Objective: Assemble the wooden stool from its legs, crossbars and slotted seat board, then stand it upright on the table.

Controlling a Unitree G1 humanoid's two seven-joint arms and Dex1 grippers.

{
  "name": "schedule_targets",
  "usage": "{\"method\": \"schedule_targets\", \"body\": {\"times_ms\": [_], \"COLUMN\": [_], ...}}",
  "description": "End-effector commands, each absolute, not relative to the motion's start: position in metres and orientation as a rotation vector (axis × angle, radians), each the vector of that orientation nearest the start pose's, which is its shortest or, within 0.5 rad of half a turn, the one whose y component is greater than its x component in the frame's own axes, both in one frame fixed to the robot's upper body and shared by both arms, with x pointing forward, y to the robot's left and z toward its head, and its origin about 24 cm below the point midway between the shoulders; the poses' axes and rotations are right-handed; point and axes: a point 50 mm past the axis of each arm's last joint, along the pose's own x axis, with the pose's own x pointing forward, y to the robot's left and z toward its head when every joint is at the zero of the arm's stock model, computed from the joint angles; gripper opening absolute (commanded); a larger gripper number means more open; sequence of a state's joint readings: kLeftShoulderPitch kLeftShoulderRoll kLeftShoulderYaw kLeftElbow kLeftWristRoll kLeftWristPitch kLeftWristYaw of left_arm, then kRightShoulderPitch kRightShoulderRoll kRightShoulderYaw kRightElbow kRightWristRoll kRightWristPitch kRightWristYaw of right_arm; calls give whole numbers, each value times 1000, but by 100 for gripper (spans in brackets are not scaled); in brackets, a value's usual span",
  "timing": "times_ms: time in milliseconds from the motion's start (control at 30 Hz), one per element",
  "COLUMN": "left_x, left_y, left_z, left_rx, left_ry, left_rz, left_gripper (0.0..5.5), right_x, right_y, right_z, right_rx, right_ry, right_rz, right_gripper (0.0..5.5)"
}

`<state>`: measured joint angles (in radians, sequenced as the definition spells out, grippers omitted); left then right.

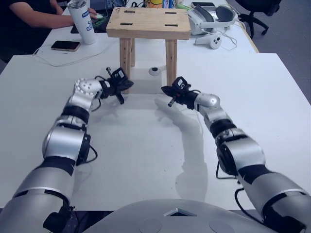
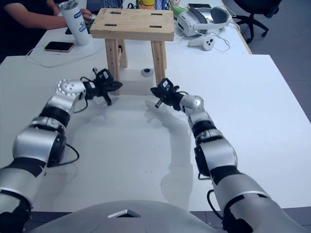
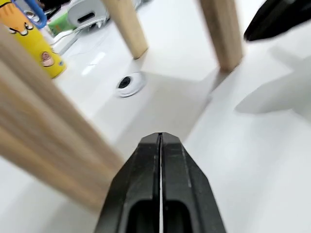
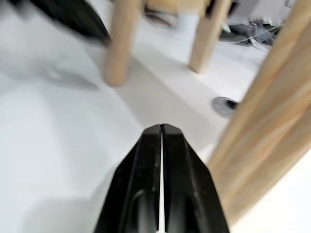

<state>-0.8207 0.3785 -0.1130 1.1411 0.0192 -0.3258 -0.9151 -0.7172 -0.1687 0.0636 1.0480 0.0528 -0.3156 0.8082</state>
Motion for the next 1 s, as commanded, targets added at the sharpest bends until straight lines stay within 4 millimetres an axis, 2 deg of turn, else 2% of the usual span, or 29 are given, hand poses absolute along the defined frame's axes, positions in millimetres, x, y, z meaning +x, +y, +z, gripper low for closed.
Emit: {"method": "schedule_targets", "body": {"times_ms": [33,133,200,300,433,533,600,733,867,1000], "left_x": [316,296,285,277,280,290,299,314,318,321], "left_y": [192,203,202,190,165,150,146,147,153,154], "left_z": [55,57,56,58,59,53,52,60,61,54], "left_rx": [57,-46,-94,-154,-155,-154,-142,-117,-13,-54], "left_ry": [43,-37,-73,-113,-128,-68,-50,-77,-108,-92], "left_rz": [-813,-587,-466,-354,-269,-248,-249,-211,-178,-129], "left_gripper": [0,0,0,0,0,0,0,0,0,0], "right_x": [312,293,286,282,296,307,313,326,339,343], "right_y": [-141,-161,-170,-177,-175,-164,-163,-163,-146,-135], "right_z": [45,41,32,19,18,17,22,31,35,33], "right_rx": [73,187,241,243,175,65,15,25,33,-23], "right_ry": [52,82,121,183,240,360,316,242,213,202], "right_rz": [823,614,476,335,194,225,227,157,171,168], "right_gripper": [2,2,2,2,2,2,2,2,2,2]}}
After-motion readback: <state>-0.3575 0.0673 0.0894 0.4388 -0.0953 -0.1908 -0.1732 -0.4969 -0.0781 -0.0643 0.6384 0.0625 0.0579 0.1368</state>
